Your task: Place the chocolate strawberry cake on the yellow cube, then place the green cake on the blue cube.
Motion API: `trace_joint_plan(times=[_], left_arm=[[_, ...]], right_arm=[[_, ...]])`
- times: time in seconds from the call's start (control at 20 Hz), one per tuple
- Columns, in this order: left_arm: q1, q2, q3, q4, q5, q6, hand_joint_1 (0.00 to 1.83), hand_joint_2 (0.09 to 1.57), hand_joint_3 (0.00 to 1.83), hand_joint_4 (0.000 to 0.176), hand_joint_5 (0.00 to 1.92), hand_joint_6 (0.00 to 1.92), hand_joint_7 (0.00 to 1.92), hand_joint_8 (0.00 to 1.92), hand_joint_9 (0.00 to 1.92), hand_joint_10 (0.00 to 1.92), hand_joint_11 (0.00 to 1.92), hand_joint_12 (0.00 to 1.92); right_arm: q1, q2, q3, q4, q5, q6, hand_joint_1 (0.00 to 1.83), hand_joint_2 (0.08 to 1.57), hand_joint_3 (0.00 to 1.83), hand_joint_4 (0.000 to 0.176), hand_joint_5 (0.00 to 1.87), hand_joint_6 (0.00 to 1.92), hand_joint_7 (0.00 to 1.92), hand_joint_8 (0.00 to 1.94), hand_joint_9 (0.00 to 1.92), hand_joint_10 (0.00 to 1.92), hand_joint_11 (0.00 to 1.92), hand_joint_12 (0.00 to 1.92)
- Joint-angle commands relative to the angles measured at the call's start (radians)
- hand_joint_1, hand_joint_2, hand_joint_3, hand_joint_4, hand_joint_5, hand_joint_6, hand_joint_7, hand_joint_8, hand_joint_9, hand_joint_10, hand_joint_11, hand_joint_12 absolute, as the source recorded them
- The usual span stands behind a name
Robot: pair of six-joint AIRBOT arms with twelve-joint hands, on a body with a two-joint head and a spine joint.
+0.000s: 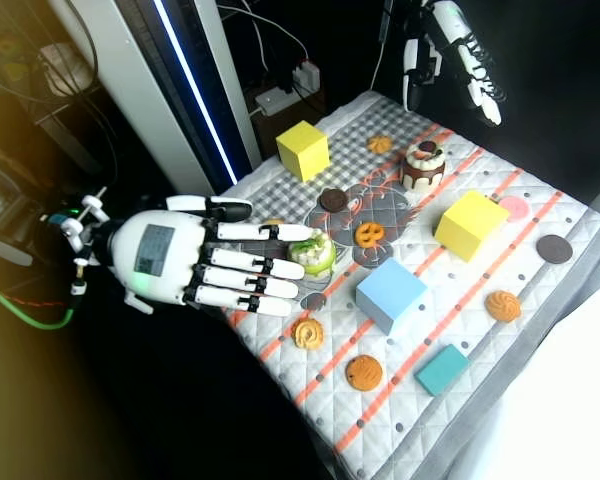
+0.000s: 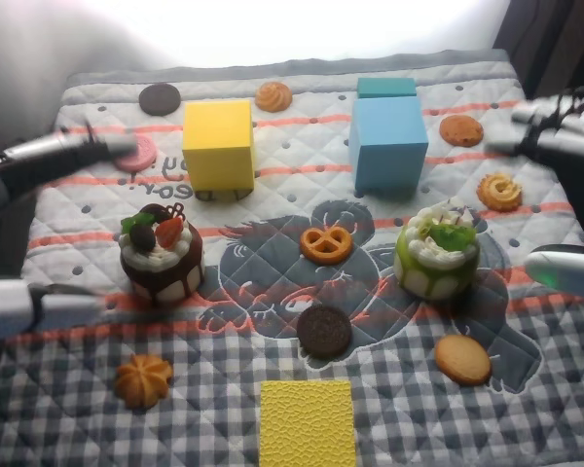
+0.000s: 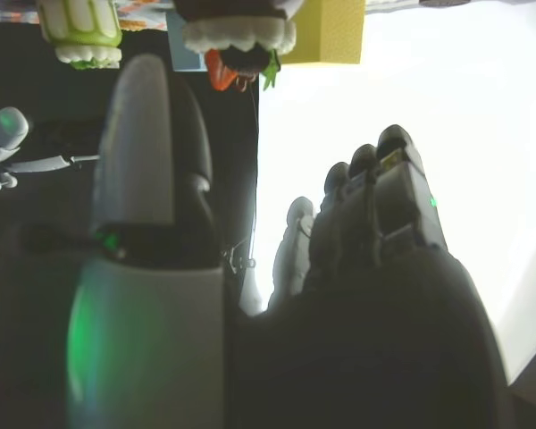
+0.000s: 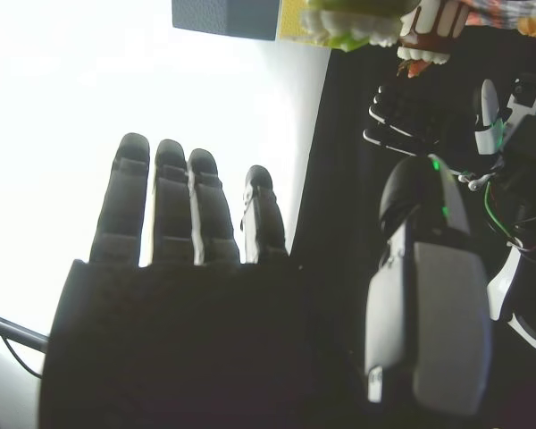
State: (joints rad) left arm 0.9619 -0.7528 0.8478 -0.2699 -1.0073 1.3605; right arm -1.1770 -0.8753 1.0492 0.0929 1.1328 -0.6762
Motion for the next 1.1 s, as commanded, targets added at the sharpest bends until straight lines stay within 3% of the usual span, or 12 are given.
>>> trace_joint_plan(times=[0.0, 0.1, 0.15, 0.2, 0.35, 0.4, 0.5, 0.55, 0.65, 0.75, 0.9, 1.05], left_arm=[[-0.010, -0.002, 0.005, 0.006, -0.110, -0.007, 0.24, 1.04, 0.00, 0.074, 0.53, 0.00, 0.35, 0.00, 0.28, 0.02, 0.00, 0.92], [-0.011, -0.010, 0.011, 0.006, -0.110, -0.007, 0.29, 1.03, 0.00, 0.094, 0.49, 0.00, 0.34, 0.00, 0.27, 0.01, 0.00, 0.85], [-0.011, -0.016, 0.016, 0.006, -0.109, -0.007, 0.28, 1.02, 0.00, 0.068, 0.50, 0.00, 0.35, 0.00, 0.27, 0.00, 0.00, 0.74], [-0.015, -0.023, 0.024, 0.006, -0.105, -0.007, 0.29, 1.00, 0.00, 0.054, 0.50, 0.00, 0.35, 0.00, 0.27, 0.00, 0.00, 0.76], [-0.048, -0.057, 0.057, 0.003, -0.060, 0.008, 0.54, 0.92, 0.00, 0.052, 0.48, 0.00, 0.31, 0.00, 0.23, 0.00, 0.00, 0.71], [-0.063, -0.069, 0.068, -0.002, -0.040, 0.023, 0.63, 0.90, 0.00, 0.039, 0.47, 0.00, 0.29, 0.00, 0.22, 0.00, 0.00, 0.66], [-0.097, -0.092, 0.085, -0.012, -0.006, 0.067, 0.73, 0.86, 0.00, 0.065, 0.43, 0.00, 0.26, 0.00, 0.20, 0.00, 0.00, 0.60], [-0.117, -0.104, 0.093, -0.018, 0.014, 0.099, 0.77, 0.85, 0.00, 0.066, 0.41, 0.00, 0.24, 0.00, 0.18, 0.00, 0.00, 0.54], [-0.140, -0.126, 0.109, -0.030, 0.043, 0.134, 0.85, 0.82, 0.00, 0.076, 0.38, 0.00, 0.24, 0.00, 0.17, 0.00, 0.00, 0.53], [-0.148, -0.143, 0.131, -0.044, 0.064, 0.137, 0.97, 0.77, 0.00, 0.112, 0.33, 0.00, 0.26, 0.00, 0.20, 0.01, 0.00, 0.57], [-0.155, -0.153, 0.149, -0.049, 0.083, 0.137, 0.99, 0.77, 0.00, 0.101, 0.35, 0.00, 0.28, 0.00, 0.23, 0.01, 0.00, 0.68], [-0.160, -0.167, 0.168, -0.053, 0.104, 0.138, 0.98, 0.78, 0.00, 0.117, 0.36, 0.00, 0.31, 0.00, 0.27, 0.01, 0.00, 0.76]], right_arm=[[0.005, -0.003, 0.006, 0.014, 0.113, 0.004, 0.41, 1.13, 0.01, 0.057, 0.45, 0.01, 0.25, 0.00, 0.20, 0.01, 0.02, 0.58], [0.005, -0.009, 0.008, 0.012, 0.109, 0.004, 0.42, 1.14, 0.01, 0.050, 0.45, 0.01, 0.25, 0.00, 0.19, 0.00, 0.00, 0.57], [0.005, -0.012, 0.010, 0.011, 0.106, 0.004, 0.41, 1.14, 0.01, 0.040, 0.46, 0.01, 0.25, 0.00, 0.21, 0.01, 0.00, 0.57], [0.005, -0.016, 0.012, 0.009, 0.102, 0.004, 0.42, 1.14, 0.01, 0.048, 0.46, 0.01, 0.25, 0.00, 0.23, 0.01, 0.03, 0.59], [0.004, -0.021, 0.016, 0.003, 0.097, 0.004, 0.42, 1.15, 0.01, 0.045, 0.48, 0.01, 0.26, 0.00, 0.24, 0.01, 0.04, 0.59], [0.003, -0.021, 0.016, 0.002, 0.096, 0.004, 0.44, 1.15, 0.00, 0.041, 0.48, 0.01, 0.25, 0.00, 0.23, 0.01, 0.02, 0.58], [0.000, -0.023, 0.019, 0.002, 0.096, 0.004, 0.44, 1.15, 0.00, 0.071, 0.48, 0.00, 0.25, 0.00, 0.22, 0.00, 0.00, 0.57], [-0.001, -0.024, 0.020, 0.002, 0.096, 0.004, 0.43, 1.16, 0.00, 0.076, 0.48, 0.00, 0.25, 0.00, 0.23, 0.01, 0.01, 0.57], [-0.003, -0.028, 0.022, 0.001, 0.096, 0.005, 0.41, 1.16, 0.00, 0.064, 0.48, 0.00, 0.25, 0.00, 0.23, 0.00, 0.01, 0.57], [-0.006, -0.033, 0.025, 0.001, 0.095, 0.005, 0.41, 1.18, 0.00, 0.059, 0.50, 0.00, 0.25, 0.00, 0.22, 0.00, 0.00, 0.53], [-0.009, -0.037, 0.028, 0.001, 0.092, 0.006, 0.42, 1.19, 0.00, 0.058, 0.49, 0.00, 0.25, 0.00, 0.24, 0.01, 0.05, 0.55], [-0.013, -0.044, 0.033, 0.001, 0.090, 0.011, 0.43, 1.19, 0.00, 0.046, 0.51, 0.00, 0.27, 0.00, 0.22, 0.00, 0.01, 0.58]])
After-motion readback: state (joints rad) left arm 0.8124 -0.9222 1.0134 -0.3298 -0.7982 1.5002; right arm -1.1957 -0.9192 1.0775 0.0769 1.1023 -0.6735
